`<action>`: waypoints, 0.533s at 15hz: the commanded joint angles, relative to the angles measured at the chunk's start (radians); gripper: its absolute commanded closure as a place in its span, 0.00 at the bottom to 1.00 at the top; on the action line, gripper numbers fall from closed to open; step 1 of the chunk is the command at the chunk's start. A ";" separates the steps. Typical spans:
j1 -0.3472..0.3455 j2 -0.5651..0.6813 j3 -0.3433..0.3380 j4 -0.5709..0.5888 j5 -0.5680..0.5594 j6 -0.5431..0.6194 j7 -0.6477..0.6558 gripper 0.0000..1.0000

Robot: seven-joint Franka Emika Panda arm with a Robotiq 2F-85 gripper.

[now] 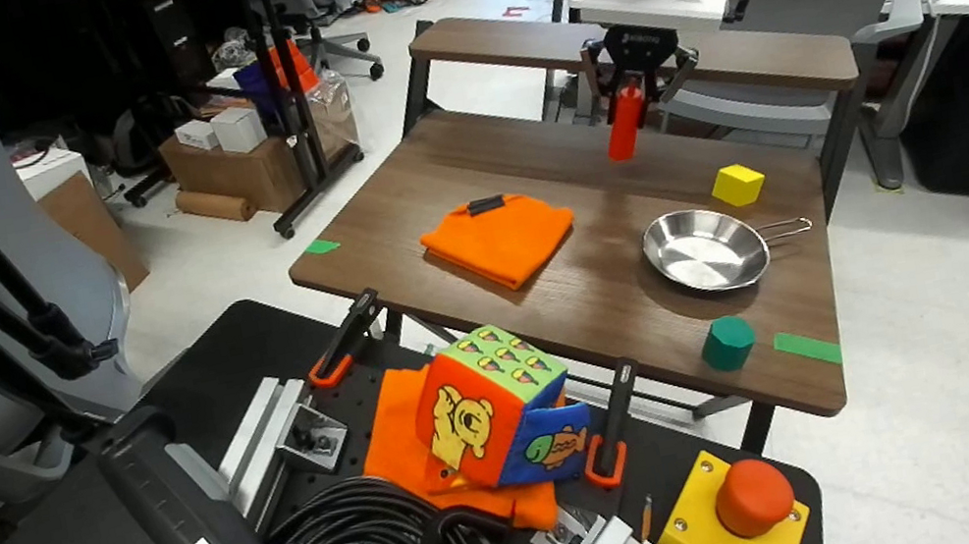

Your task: Remove the ketchup bottle from the pan

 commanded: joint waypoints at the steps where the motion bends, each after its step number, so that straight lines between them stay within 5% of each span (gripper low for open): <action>1: 0.014 0.106 -0.024 0.162 -0.044 -0.089 0.016 0.87; 8: 0.014 0.219 -0.039 0.311 -0.070 -0.182 0.015 0.87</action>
